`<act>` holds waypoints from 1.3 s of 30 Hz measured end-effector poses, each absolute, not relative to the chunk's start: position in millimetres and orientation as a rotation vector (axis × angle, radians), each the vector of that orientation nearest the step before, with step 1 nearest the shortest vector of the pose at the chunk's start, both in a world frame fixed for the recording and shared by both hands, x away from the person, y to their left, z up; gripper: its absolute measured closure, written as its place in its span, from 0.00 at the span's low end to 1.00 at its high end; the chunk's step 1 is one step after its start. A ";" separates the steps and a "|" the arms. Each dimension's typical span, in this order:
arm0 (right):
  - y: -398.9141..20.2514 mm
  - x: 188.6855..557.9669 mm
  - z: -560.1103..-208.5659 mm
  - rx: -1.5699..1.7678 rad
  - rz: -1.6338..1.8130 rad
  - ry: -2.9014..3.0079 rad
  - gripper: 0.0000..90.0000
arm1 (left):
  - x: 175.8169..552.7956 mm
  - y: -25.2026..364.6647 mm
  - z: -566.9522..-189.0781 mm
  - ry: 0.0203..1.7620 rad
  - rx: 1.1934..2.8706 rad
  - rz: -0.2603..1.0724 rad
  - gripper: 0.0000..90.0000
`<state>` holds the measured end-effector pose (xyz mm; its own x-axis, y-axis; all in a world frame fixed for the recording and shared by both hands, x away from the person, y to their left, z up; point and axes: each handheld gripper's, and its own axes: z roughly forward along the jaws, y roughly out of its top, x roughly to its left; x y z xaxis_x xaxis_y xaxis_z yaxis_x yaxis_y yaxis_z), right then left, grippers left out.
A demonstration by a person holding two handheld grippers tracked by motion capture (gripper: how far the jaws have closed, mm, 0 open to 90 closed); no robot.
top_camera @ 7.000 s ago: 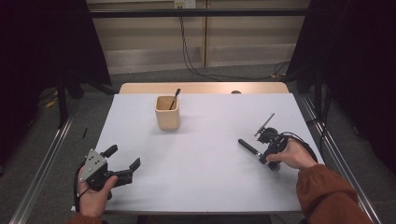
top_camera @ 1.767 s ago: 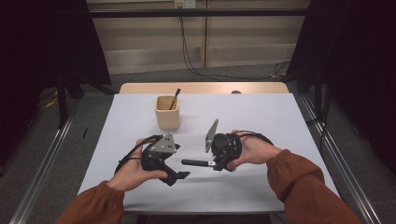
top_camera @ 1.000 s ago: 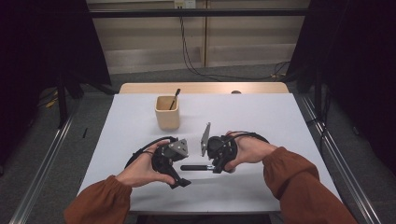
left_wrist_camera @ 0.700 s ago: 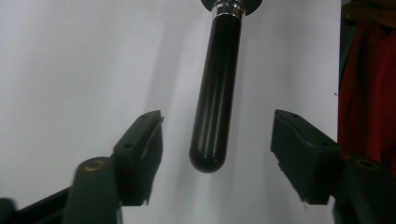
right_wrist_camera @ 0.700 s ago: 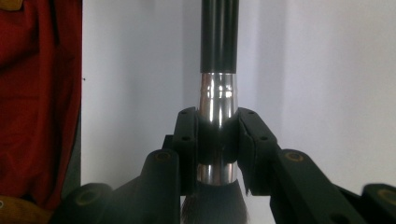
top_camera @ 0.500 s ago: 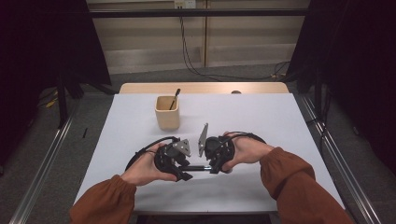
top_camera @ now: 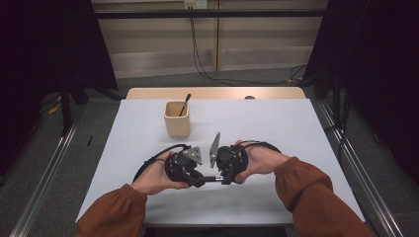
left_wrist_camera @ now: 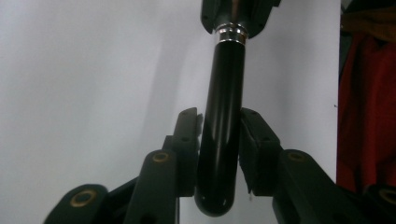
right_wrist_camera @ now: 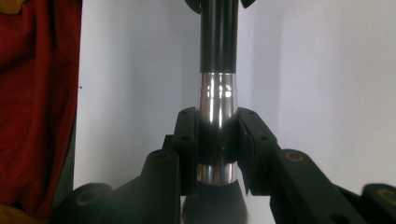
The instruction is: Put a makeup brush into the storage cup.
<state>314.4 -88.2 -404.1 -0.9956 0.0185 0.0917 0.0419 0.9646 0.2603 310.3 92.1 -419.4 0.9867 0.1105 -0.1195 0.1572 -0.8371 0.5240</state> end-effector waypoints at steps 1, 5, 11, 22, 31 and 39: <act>-88.7 314.2 -404.2 -0.044 -0.411 -3.027 0.79 | 310.0 91.6 -419.8 0.173 2.572 -0.132 0.79; -90.0 313.1 -406.0 -0.017 -0.414 -3.028 0.79 | 307.1 90.4 -420.2 0.139 2.576 -0.109 0.81; -92.6 311.8 -405.9 0.007 -0.429 -3.039 0.79 | 306.2 89.4 -420.4 0.128 2.577 -0.145 0.83; -99.5 315.5 -404.0 -0.055 -0.517 -3.026 0.67 | 306.0 91.8 -417.5 0.158 2.552 -0.088 0.83; -102.6 314.6 -402.5 -0.097 -0.588 -3.044 0.40 | 304.8 99.7 -424.4 0.194 2.530 -0.121 0.83; -113.9 316.1 -404.5 -0.170 -0.647 -3.029 0.26 | 306.0 112.9 -424.4 0.255 2.497 -0.119 0.83</act>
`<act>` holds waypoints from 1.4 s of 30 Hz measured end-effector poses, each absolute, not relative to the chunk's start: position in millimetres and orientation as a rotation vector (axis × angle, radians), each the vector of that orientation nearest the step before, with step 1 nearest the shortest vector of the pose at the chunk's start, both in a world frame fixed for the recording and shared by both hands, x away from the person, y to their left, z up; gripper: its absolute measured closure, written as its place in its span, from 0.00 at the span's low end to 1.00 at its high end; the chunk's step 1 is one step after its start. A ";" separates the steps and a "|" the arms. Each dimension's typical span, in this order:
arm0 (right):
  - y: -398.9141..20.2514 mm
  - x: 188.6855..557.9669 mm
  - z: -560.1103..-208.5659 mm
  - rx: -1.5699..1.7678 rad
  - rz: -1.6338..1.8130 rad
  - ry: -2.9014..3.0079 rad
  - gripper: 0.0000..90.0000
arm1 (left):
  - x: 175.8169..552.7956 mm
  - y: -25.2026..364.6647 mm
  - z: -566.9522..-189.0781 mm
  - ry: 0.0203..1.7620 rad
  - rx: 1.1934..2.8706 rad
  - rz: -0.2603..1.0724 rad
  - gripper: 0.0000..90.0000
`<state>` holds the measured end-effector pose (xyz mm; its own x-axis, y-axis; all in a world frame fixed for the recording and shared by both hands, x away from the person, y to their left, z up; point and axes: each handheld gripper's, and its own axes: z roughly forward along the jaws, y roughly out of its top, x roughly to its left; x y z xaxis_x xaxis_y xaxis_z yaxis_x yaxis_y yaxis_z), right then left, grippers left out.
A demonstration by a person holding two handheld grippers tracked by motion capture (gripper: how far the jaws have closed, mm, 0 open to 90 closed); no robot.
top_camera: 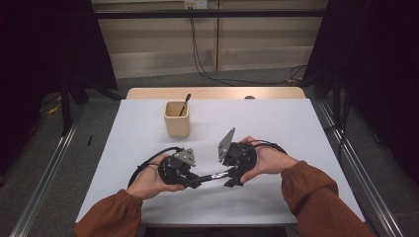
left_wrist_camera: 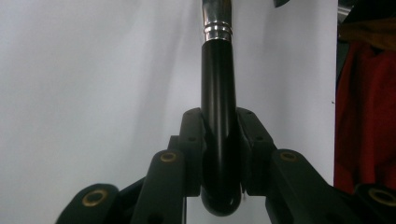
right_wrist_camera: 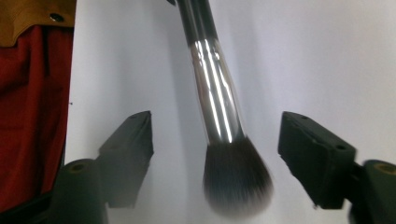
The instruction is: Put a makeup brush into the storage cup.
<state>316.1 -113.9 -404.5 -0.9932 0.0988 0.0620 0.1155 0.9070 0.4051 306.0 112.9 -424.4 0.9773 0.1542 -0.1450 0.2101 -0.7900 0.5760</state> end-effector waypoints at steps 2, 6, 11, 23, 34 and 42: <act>-118.8 317.2 -404.9 -0.217 -0.661 -3.033 0.23 | 306.4 116.4 -423.7 0.261 2.503 -0.135 0.83; -127.2 317.2 -403.0 -0.283 -0.708 -3.029 0.18 | 304.7 120.7 -425.3 0.289 2.483 -0.117 0.83; -137.1 315.7 -400.6 -0.332 -0.772 -3.027 0.13 | 302.2 127.2 -426.1 0.307 2.469 -0.100 0.83; -161.5 311.0 -408.7 -0.488 -0.931 -2.975 0.05 | 302.6 145.8 -431.0 0.399 2.385 -0.093 0.83; -183.2 301.7 -415.5 -0.613 -1.042 -2.935 0.04 | 303.6 155.0 -433.5 0.428 2.319 -0.064 0.83; -195.7 290.8 -422.3 -0.708 -1.117 -2.907 0.04 | 304.4 162.5 -435.8 0.439 2.278 -0.035 0.83</act>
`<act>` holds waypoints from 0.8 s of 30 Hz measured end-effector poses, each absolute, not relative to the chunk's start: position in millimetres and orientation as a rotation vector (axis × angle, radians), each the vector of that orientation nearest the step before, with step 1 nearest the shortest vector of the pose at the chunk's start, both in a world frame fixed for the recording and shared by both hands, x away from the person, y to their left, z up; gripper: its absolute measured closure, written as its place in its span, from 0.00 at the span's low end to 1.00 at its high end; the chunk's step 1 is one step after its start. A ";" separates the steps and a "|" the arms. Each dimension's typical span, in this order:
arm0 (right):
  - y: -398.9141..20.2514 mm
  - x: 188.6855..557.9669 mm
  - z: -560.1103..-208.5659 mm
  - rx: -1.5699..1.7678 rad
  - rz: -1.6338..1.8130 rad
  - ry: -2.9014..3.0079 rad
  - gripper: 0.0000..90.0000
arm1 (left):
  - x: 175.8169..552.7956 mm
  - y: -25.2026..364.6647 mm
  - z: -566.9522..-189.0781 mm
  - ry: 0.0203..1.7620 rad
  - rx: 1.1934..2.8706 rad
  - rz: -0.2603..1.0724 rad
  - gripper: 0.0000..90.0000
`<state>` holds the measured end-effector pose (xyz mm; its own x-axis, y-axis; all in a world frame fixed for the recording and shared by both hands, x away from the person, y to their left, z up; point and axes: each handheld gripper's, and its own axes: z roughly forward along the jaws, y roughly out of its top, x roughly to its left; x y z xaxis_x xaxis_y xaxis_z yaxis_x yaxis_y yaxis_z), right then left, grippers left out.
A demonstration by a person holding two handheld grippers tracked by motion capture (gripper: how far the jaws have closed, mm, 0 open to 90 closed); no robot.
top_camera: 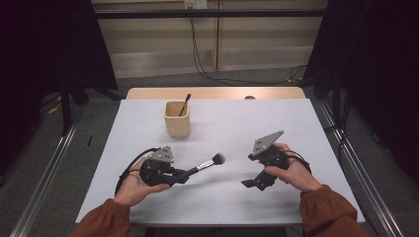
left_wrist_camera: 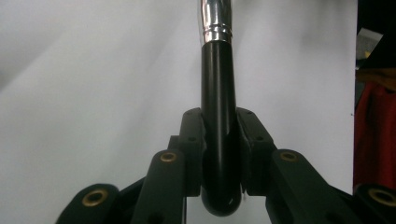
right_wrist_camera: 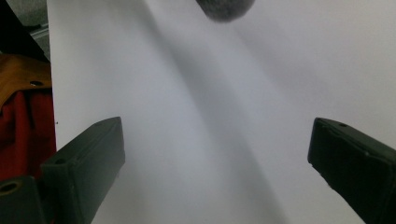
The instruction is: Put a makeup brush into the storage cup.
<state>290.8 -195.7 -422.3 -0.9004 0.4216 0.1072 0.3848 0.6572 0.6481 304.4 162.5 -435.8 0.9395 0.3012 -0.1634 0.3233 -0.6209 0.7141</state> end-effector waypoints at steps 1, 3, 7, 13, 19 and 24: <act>-196.9 289.6 -423.0 0.691 1.087 2.802 0.04 | 303.4 163.3 -436.3 0.450 2.267 -0.036 0.83; -199.4 286.0 -424.8 0.719 1.101 2.763 0.05 | 302.7 165.4 -436.3 0.450 2.257 -0.031 0.83; -199.9 279.5 -425.0 0.732 1.136 2.722 0.05 | 300.5 166.4 -436.8 0.455 2.234 -0.018 0.83; -196.4 274.6 -432.2 0.750 1.193 2.710 0.05 | 297.0 166.2 -438.4 0.427 2.192 -0.004 0.83; -194.8 272.1 -437.0 0.764 1.251 2.648 0.06 | 297.3 168.8 -440.2 0.453 2.118 -0.009 0.83; -194.1 271.0 -436.7 0.769 1.305 2.602 0.07 | 296.9 169.1 -438.4 0.450 2.069 0.001 0.83</act>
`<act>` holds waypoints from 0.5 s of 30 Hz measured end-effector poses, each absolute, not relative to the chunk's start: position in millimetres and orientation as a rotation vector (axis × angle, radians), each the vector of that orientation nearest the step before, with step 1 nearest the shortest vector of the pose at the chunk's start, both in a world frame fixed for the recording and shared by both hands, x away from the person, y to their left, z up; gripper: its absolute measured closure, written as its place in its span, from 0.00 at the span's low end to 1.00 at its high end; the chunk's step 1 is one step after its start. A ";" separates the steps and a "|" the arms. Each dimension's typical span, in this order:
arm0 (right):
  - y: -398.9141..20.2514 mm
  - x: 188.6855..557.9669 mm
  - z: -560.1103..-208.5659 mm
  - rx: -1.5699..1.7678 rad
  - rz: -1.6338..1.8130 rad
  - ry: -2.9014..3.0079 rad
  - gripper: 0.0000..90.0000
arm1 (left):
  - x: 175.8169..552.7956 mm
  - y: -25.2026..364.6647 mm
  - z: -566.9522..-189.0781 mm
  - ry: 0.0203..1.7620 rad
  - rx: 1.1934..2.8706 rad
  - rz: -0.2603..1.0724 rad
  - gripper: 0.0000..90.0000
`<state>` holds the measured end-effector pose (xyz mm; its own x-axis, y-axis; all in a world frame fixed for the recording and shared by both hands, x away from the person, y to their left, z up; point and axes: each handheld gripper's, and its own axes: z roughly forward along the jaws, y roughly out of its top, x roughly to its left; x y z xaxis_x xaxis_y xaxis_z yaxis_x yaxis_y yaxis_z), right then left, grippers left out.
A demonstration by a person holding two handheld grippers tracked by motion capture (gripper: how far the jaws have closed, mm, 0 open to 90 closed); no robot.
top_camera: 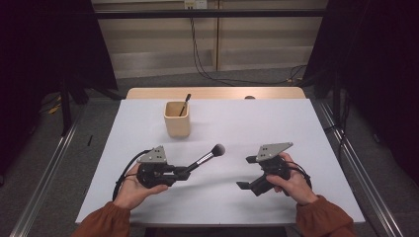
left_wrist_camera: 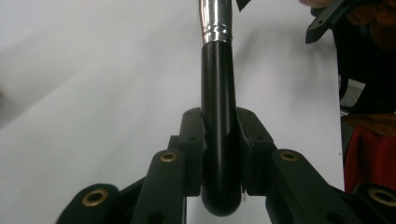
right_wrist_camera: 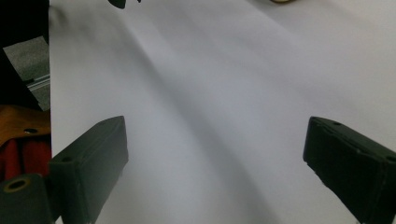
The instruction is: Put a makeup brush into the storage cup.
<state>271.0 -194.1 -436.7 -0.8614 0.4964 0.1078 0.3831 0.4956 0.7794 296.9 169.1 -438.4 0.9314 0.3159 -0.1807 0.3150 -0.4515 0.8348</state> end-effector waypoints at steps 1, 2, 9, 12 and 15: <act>-193.8 270.8 -436.7 0.767 1.305 2.596 0.07 | 296.5 169.0 -438.1 0.451 2.052 0.001 0.83; -193.2 270.3 -436.8 0.772 1.322 2.580 0.07 | 296.2 168.7 -438.1 0.450 2.039 0.005 0.83; -192.8 270.5 -438.5 0.778 1.407 2.495 0.07 | 294.5 166.8 -436.7 0.423 1.988 0.029 0.83; -191.8 270.4 -439.0 0.789 1.422 2.471 0.06 | 294.0 166.4 -435.4 0.428 1.977 0.034 0.83; -190.6 270.3 -439.7 0.777 1.439 2.459 0.06 | 294.0 166.6 -434.7 0.433 1.962 0.041 0.83</act>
